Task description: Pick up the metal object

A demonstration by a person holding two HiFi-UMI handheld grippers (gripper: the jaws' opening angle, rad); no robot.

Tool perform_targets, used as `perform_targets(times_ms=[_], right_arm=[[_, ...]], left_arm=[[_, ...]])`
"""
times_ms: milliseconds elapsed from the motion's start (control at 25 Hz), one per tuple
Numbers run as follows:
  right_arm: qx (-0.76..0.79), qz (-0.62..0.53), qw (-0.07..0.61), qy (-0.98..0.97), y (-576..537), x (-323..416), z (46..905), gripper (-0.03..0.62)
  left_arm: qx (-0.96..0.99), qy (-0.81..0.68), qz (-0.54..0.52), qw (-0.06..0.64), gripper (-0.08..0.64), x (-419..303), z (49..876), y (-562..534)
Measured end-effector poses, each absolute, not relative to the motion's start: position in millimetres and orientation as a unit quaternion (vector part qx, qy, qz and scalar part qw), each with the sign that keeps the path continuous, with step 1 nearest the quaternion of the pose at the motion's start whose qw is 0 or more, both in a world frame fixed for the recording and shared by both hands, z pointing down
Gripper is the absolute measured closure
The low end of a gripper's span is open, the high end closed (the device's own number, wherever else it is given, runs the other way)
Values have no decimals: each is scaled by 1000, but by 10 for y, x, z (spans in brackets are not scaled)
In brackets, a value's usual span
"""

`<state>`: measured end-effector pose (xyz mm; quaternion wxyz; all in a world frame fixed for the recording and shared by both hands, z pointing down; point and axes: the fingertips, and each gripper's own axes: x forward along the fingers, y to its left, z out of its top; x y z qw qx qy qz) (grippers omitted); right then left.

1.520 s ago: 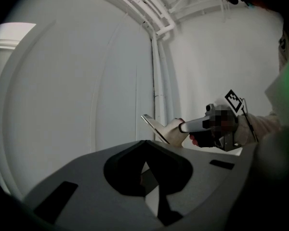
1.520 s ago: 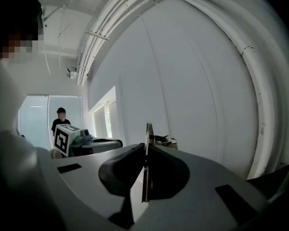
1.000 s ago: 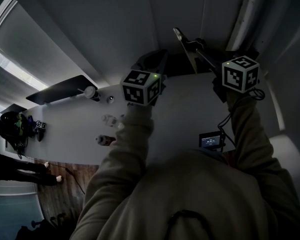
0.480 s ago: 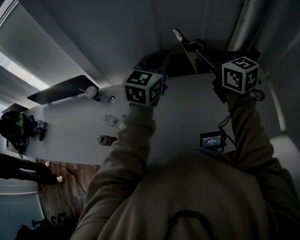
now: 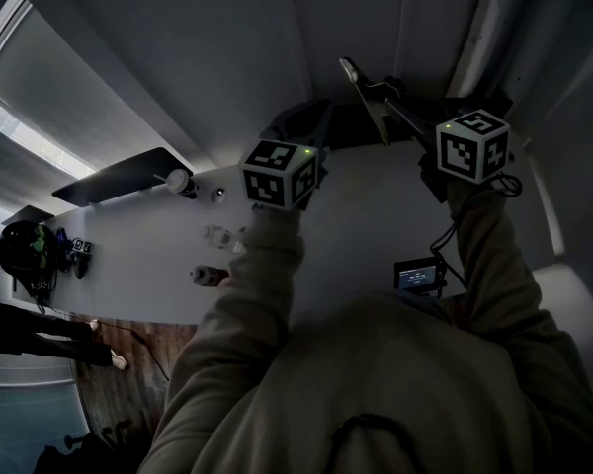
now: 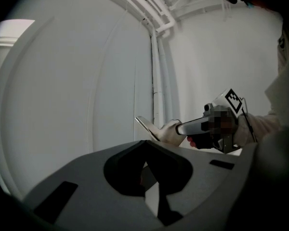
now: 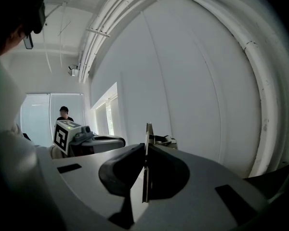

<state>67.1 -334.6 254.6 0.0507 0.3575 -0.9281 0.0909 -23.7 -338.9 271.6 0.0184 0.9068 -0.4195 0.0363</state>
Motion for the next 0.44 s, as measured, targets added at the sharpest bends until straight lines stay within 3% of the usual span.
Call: perform_targets(times_ms=[440], right_arm=[[354,85,61,-929,-3365,673,2548,558]], left_arm=[[908,-417,41,19,557,-193,2742,-3393]])
